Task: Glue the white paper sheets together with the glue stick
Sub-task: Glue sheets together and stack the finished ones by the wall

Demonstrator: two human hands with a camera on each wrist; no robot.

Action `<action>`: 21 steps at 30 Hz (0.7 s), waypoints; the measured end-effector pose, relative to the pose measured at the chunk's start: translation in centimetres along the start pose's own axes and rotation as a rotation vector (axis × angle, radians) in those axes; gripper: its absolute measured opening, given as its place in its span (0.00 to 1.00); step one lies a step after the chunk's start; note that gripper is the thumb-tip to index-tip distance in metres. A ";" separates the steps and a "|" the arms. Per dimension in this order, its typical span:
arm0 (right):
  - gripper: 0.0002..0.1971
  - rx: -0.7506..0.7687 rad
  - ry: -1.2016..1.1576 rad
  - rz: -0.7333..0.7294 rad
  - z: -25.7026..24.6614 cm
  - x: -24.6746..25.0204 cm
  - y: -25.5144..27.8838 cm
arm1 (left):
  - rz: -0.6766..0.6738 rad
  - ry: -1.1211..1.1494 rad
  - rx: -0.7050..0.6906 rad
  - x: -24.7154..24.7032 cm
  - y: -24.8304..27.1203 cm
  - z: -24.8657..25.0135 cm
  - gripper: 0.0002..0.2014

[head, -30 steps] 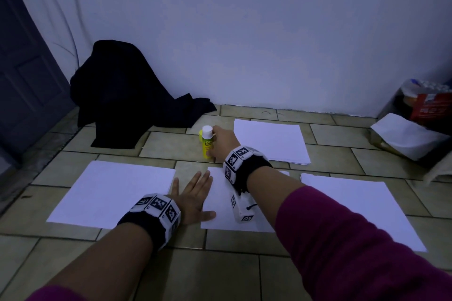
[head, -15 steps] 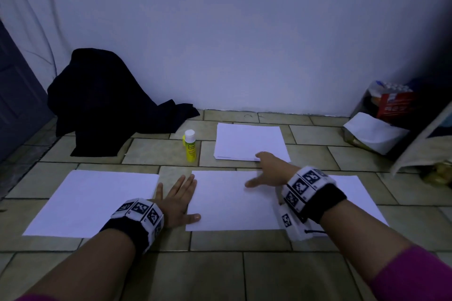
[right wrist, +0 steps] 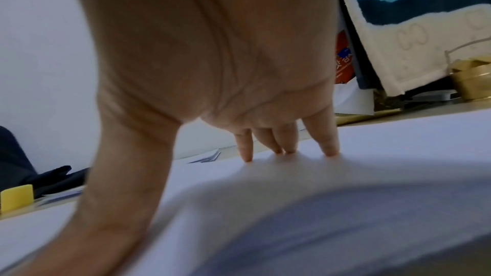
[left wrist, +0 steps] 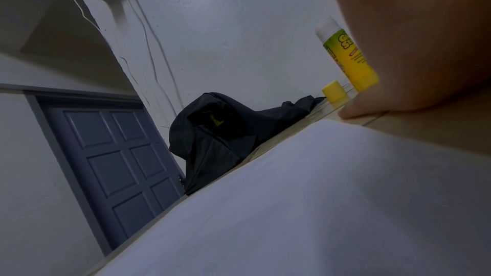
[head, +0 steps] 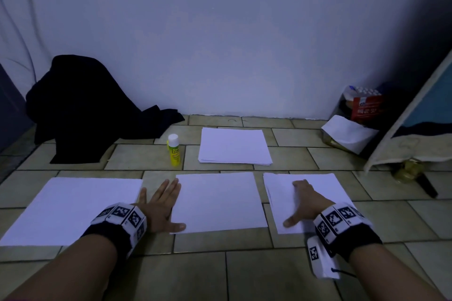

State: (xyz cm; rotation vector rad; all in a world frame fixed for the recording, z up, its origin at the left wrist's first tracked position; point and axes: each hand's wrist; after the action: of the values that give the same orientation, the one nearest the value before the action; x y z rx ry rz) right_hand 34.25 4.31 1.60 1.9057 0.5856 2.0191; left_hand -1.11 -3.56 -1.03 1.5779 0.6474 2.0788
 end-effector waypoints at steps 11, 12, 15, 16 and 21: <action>0.54 0.089 -0.172 0.046 1.8 -0.6 0.3 | 0.000 0.008 0.001 -0.2 -0.1 -0.2 0.53; 0.53 0.092 -0.217 0.069 2.0 -0.6 0.4 | -0.001 0.010 0.000 -0.2 -0.1 -0.2 0.53; 0.47 0.101 -0.275 0.091 2.3 -0.3 0.7 | -0.005 0.013 -0.001 -0.1 -0.1 -0.2 0.53; 0.43 0.100 -0.261 0.088 2.3 -0.3 0.7 | -0.006 0.012 -0.001 -0.1 -0.1 -0.2 0.53; 0.16 0.082 -0.278 0.174 2.6 -0.5 0.6 | -0.005 0.018 -0.001 -0.1 0.1 0.0 0.53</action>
State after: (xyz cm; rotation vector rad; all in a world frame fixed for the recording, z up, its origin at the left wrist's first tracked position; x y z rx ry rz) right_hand 36.95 3.77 1.52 2.3064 0.4506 1.8034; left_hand -1.06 -3.66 -1.01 1.5577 0.6560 2.0918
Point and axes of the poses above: each hand's wrist, its own y-axis away from the middle knuckle, its own x-axis out of the back of the hand, z = x × y, and after that the axes turned 14 degrees about y, right-handed
